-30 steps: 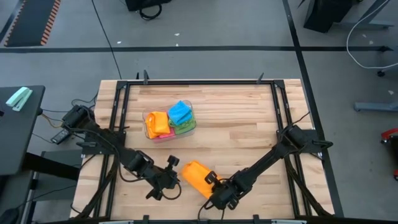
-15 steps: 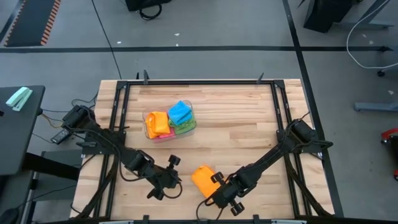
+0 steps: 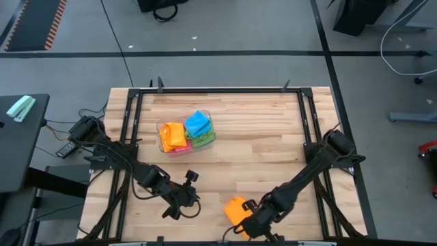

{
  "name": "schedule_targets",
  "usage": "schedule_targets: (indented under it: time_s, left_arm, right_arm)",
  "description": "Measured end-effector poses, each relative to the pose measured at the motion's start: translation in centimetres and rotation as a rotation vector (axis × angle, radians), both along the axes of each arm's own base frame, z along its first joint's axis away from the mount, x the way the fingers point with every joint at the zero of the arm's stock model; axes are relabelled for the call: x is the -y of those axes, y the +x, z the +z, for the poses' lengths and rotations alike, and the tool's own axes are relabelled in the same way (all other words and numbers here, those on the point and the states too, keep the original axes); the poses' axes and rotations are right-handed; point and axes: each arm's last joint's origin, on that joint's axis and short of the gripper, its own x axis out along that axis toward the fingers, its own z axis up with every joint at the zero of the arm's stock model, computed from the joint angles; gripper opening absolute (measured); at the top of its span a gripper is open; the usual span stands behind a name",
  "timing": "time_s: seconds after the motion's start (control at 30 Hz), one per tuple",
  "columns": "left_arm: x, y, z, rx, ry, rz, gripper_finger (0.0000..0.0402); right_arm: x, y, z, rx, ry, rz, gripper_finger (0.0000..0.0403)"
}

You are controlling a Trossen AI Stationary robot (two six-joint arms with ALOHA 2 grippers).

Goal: Fold microfiber towels
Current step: Fold the yellow microfiber towel

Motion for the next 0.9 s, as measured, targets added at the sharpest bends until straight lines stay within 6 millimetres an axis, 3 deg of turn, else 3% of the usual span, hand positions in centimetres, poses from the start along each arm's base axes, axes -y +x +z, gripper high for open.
schedule_targets:
  time_s: [0.2,0.4,0.67,0.9]
  left_arm:
    - [0.0,0.0,0.0,0.002,-0.001,0.000,0.0043]
    - [0.0,0.0,0.0,0.002,-0.001,0.000,0.0043]
    - [0.0,0.0,0.0,0.003,-0.002,0.000,0.0052]
    - [0.0,0.0,0.1,0.005,-0.003,0.001,0.0052]
  right_arm:
    - [1.1,0.5,1.3,0.028,0.022,-0.029,0.0012]
    - [2.7,2.3,0.0,-0.001,0.024,-0.059,0.0012]
    - [4.3,3.6,0.1,0.029,0.049,-0.049,0.0012]
    - [4.9,4.9,-2.1,0.008,0.048,-0.035,0.0011]
